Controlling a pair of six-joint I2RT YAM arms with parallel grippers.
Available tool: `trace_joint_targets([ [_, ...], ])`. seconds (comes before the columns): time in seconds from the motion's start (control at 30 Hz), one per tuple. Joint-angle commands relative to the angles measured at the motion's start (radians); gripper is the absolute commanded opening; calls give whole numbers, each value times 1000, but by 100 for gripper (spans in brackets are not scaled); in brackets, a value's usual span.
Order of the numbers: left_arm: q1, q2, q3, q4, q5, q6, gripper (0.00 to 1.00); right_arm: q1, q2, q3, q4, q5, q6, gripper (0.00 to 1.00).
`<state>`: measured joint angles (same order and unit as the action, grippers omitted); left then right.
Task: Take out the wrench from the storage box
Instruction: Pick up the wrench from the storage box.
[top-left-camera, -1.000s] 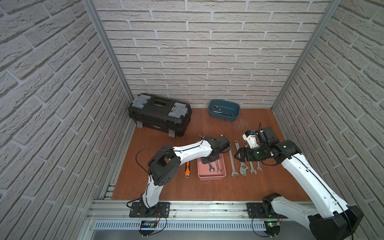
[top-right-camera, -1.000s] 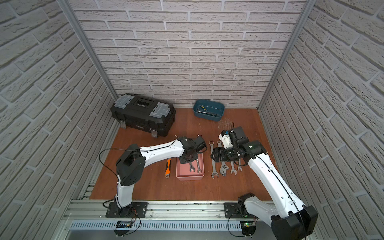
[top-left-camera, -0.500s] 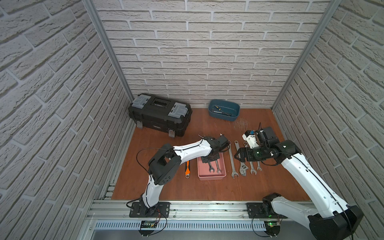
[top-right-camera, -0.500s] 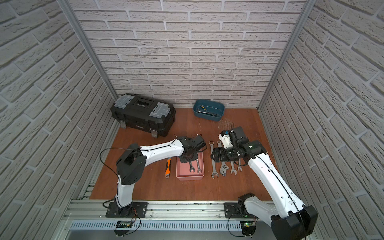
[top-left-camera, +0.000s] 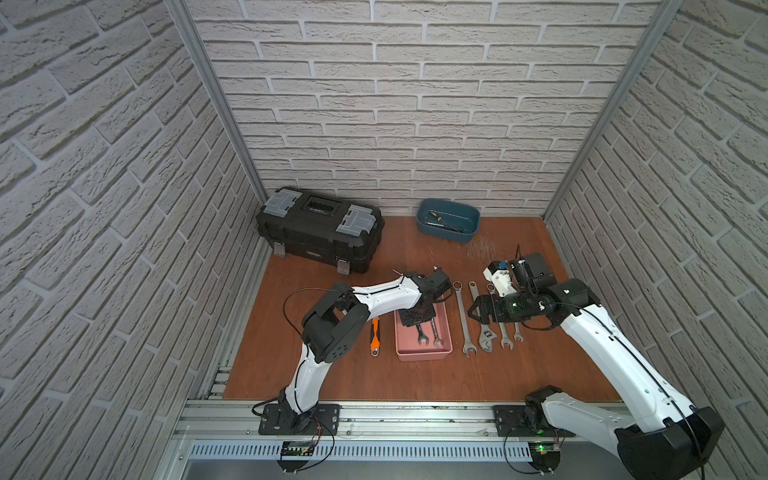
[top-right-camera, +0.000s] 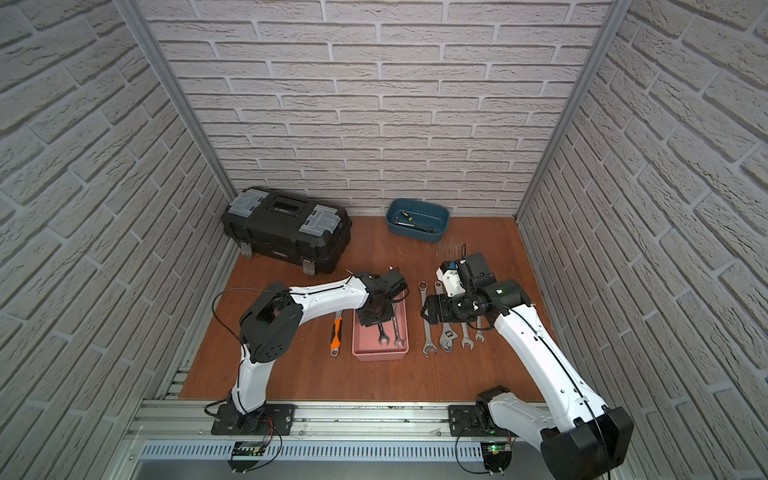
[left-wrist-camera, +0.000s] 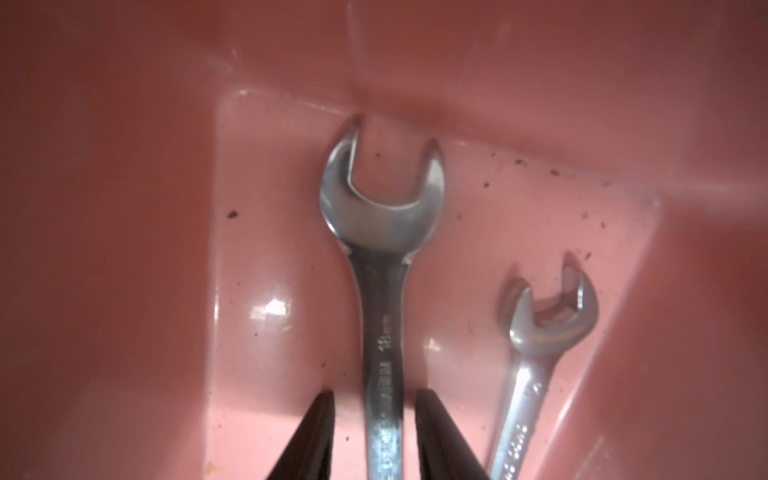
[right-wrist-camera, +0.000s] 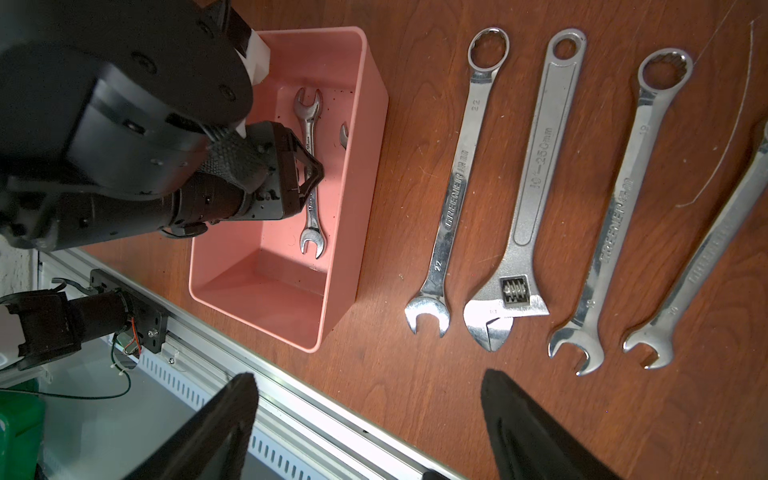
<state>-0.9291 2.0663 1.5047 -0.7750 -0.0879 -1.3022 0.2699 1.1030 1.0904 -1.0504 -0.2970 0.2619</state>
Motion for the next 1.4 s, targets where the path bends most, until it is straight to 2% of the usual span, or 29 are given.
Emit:
trace_joint_targets([
  [0.0, 2, 108, -49, 35, 113, -2, 37, -8, 3, 16, 29, -17, -1, 89],
  [0.3, 2, 205, -24, -20, 150, 22, 29, -15, 5, 17, 36, -25, 8, 89],
  [0.5, -2, 208, 0, -117, 88, 56, 33, -23, 1, 6, 44, -30, 13, 89],
  [0.63, -3, 226, -13, -80, 108, 54, 34, -25, 3, 3, 50, -38, 18, 89],
  [0.73, -21, 271, 41, -143, 88, 86, 34, -26, 0, 6, 48, -34, 17, 89],
  [1.13, -24, 271, -13, -126, 95, 75, 16, -26, -10, -10, 61, -51, 29, 89],
  [1.27, -24, 257, 4, -128, 79, 80, 6, -26, -14, -11, 59, -50, 29, 89],
  [1.37, -24, 236, 35, -157, 54, 91, 5, -26, -15, -11, 60, -54, 31, 89],
])
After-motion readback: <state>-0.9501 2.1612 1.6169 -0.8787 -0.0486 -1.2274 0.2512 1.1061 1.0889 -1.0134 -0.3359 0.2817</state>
